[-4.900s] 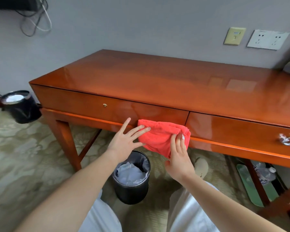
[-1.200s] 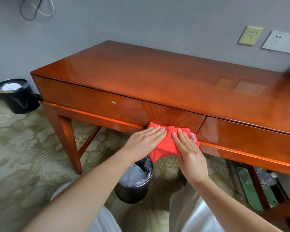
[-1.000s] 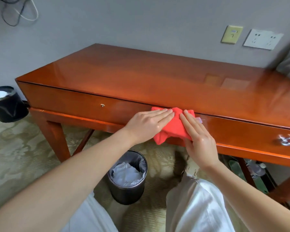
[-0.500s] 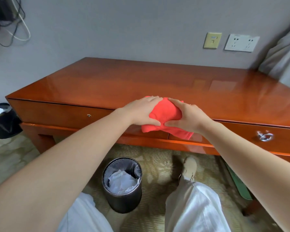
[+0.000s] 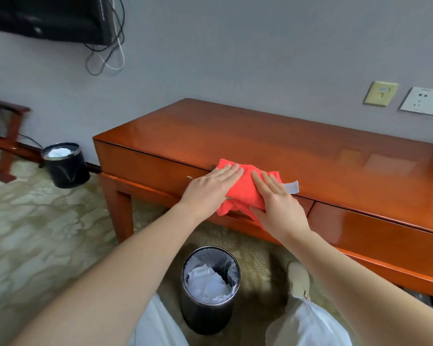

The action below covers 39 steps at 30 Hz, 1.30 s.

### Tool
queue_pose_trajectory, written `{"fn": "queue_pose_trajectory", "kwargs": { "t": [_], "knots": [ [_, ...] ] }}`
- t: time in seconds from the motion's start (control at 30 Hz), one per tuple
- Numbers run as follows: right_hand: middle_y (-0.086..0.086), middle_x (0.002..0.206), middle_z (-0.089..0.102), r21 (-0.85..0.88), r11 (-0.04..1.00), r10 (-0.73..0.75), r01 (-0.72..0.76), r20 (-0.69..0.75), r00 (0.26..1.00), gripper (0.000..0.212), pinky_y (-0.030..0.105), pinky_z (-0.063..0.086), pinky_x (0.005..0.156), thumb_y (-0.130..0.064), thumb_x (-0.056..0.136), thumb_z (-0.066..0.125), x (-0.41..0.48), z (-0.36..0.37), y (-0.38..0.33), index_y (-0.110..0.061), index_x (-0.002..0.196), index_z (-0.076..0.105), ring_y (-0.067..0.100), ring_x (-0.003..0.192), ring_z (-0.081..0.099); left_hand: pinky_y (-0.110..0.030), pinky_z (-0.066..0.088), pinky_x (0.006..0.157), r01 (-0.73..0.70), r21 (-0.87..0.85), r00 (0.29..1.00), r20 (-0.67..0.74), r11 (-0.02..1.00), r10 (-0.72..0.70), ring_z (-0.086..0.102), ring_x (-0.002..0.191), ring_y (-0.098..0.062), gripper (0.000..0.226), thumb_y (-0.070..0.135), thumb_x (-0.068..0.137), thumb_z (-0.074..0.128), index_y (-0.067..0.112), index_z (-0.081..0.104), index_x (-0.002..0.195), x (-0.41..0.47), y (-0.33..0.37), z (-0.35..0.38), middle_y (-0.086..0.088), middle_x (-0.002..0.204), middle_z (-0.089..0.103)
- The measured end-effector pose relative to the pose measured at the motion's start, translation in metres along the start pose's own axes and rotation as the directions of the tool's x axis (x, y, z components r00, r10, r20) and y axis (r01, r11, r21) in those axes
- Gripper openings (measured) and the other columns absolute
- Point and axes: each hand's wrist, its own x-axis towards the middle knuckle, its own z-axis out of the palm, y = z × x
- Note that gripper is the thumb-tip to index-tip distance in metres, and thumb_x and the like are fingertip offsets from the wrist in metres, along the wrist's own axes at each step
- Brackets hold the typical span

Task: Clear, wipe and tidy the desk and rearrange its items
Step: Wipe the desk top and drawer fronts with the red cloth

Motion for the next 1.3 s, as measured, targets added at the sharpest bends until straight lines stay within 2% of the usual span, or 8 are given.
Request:
{"fn": "queue_pose_trajectory", "kwargs": {
  "t": [0.17, 0.27, 0.37, 0.5, 0.67, 0.8, 0.93, 1.3],
  "knots": [
    [0.001, 0.163, 0.014, -0.072, 0.988, -0.132, 0.136, 0.058, 0.99, 0.077, 0.033, 0.036, 0.11, -0.038, 0.097, 0.053, 0.043, 0.022, -0.043, -0.027, 0.157, 0.006, 0.019, 0.151, 0.012, -0.036, 0.035, 0.113, 0.1, 0.056, 0.995, -0.03, 0.993, -0.099, 0.01, 0.151, -0.013, 0.084, 0.022, 0.097, 0.06, 0.027, 0.002, 0.158, -0.019, -0.058, -0.003, 0.007, 0.165, 0.004],
    [0.012, 0.155, 0.036, -0.144, 0.967, -0.21, 0.21, 0.016, 0.977, 0.083, 0.04, 0.051, 0.099, -0.031, 0.086, 0.072, 0.057, 0.034, -0.06, -0.018, 0.155, 0.026, 0.029, 0.141, 0.037, -0.031, 0.038, 0.11, 0.143, 0.037, 0.987, -0.081, 0.989, -0.139, 0.008, 0.151, -0.008, 0.085, 0.022, 0.096, 0.062, 0.027, 0.004, 0.158, -0.031, -0.08, -0.001, 0.01, 0.165, 0.005],
    [0.023, 0.147, 0.043, -0.207, 0.934, -0.296, 0.29, 0.003, 0.955, 0.088, 0.047, 0.049, 0.1, -0.028, 0.075, 0.083, 0.07, 0.051, -0.076, -0.005, 0.148, 0.039, 0.038, 0.133, 0.047, -0.029, 0.036, 0.111, 0.197, 0.007, 0.974, -0.118, 0.98, -0.195, 0.01, 0.15, -0.008, 0.087, 0.015, 0.093, 0.066, 0.026, 0.01, 0.158, -0.045, -0.102, 0.003, 0.009, 0.165, 0.008],
    [0.027, 0.154, 0.029, -0.283, 0.864, -0.427, 0.415, 0.024, 0.904, 0.098, 0.052, 0.038, 0.11, -0.044, 0.078, 0.076, 0.094, 0.069, -0.109, -0.001, 0.151, 0.027, 0.041, 0.141, 0.032, -0.031, 0.023, 0.12, 0.263, 0.032, 0.954, -0.16, 0.964, -0.255, 0.013, 0.151, -0.015, 0.098, 0.015, 0.085, 0.074, 0.017, 0.009, 0.158, -0.062, -0.143, 0.021, -0.001, 0.165, 0.01],
    [0.021, 0.162, 0.005, -0.404, 0.714, -0.563, 0.572, 0.155, 0.812, 0.098, 0.048, 0.013, 0.12, -0.045, 0.086, 0.066, 0.137, 0.096, -0.154, -0.003, 0.155, 0.011, 0.034, 0.15, 0.007, -0.039, 0.003, 0.125, 0.425, 0.12, 0.904, -0.097, 0.897, -0.416, -0.012, 0.151, -0.014, 0.11, 0.051, 0.09, 0.06, 0.013, -0.023, 0.152, -0.092, -0.189, 0.054, -0.003, 0.162, -0.022],
    [0.015, 0.15, -0.042, -0.49, 0.489, -0.654, 0.722, 0.342, 0.675, 0.09, 0.044, -0.012, 0.12, -0.051, 0.1, 0.03, 0.176, 0.121, -0.2, -0.005, 0.144, -0.034, 0.026, 0.139, -0.039, -0.036, -0.011, 0.122, 0.565, 0.008, 0.825, -0.008, 0.825, -0.565, -0.024, 0.147, -0.009, 0.11, 0.062, 0.091, 0.048, 0.012, -0.032, 0.147, -0.115, -0.22, 0.075, 0.0, 0.158, -0.034],
    [0.013, 0.15, -0.039, -0.495, 0.43, -0.619, 0.755, 0.447, 0.645, 0.107, 0.04, -0.011, 0.121, -0.074, 0.089, 0.029, 0.204, 0.147, -0.245, -0.002, 0.145, -0.029, 0.023, 0.141, -0.036, -0.035, -0.011, 0.122, 0.599, 0.01, 0.801, -0.015, 0.801, -0.599, -0.017, 0.15, -0.009, 0.109, 0.064, 0.089, 0.049, 0.009, -0.021, 0.153, -0.131, -0.262, 0.074, 0.0, 0.163, -0.022],
    [0.012, 0.158, -0.028, -0.471, 0.453, -0.593, 0.757, 0.475, 0.651, 0.074, 0.04, -0.005, 0.122, -0.046, 0.101, 0.013, 0.225, 0.182, -0.305, 0.0, 0.148, -0.022, 0.023, 0.145, -0.029, -0.037, -0.008, 0.123, 0.628, 0.14, 0.771, 0.027, 0.766, -0.637, 0.002, 0.153, -0.014, 0.103, 0.061, 0.084, 0.061, 0.013, 0.007, 0.157, -0.137, -0.336, 0.047, 0.003, 0.166, 0.007]
  ]
}}
